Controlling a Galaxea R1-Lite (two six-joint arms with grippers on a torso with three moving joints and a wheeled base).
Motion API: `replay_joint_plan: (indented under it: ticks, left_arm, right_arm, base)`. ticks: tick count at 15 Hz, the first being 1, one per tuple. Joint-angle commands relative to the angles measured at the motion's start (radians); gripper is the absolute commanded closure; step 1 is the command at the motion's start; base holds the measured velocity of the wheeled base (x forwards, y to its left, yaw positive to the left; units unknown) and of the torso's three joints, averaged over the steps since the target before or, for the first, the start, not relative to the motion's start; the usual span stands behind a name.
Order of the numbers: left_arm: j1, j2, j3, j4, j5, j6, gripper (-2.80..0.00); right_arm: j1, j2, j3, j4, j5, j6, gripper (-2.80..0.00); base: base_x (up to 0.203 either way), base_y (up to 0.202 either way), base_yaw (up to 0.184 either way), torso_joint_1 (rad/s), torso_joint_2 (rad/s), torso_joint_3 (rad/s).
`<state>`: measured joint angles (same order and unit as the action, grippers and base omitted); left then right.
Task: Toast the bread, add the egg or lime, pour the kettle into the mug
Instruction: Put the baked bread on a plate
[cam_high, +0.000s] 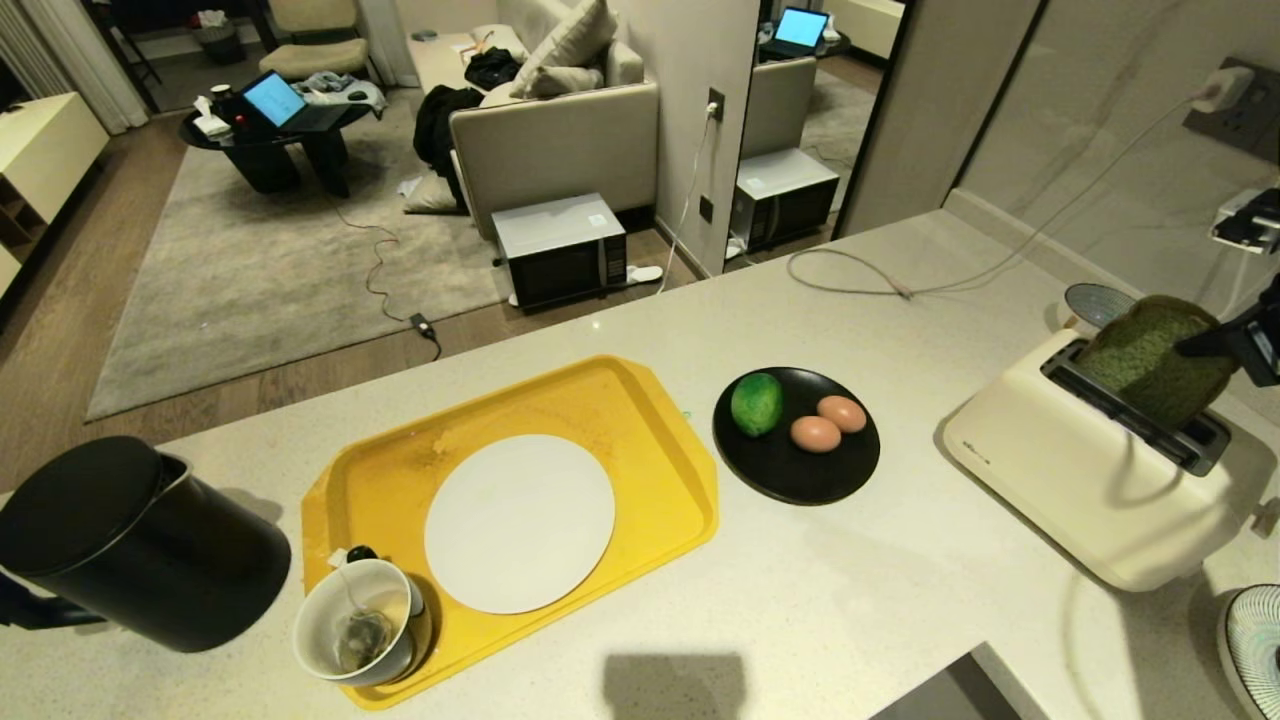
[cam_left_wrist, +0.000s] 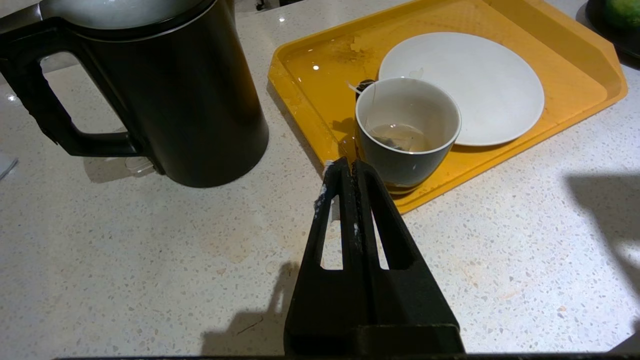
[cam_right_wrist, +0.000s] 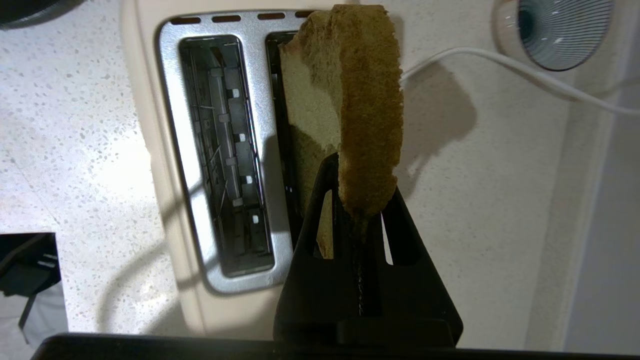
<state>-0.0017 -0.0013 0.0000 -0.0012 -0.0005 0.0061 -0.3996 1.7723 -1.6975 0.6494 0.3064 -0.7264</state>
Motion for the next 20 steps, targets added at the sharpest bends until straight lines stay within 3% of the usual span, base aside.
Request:
replay_joint_plan:
  ticks: [1,9,20]
  left_arm:
    - [0.000,0.000,0.000,0.000,-0.001,0.000,0.00]
    - [0.000,0.000,0.000,0.000,0.001,0.000,0.00]
    - [0.000,0.000,0.000,0.000,0.001,0.000,0.00]
  right_arm:
    - [-0.006,-0.099,0.025,0.004,0.001,-0.004,0.00]
    - [-0.008,-0.264,0.116,0.002,0.000,-0.005,0.00]
    - [-0.008,-0.347,0.143,0.001,-0.001,-0.006,0.00]
  base:
    - [0.000,0.000,0.000,0.000,0.00,0.000]
    - [-0.001,0.000,0.008,0.001,0.00,0.001]
    - [-0.001,-0.007,0.166,0.004,0.00,0.002]
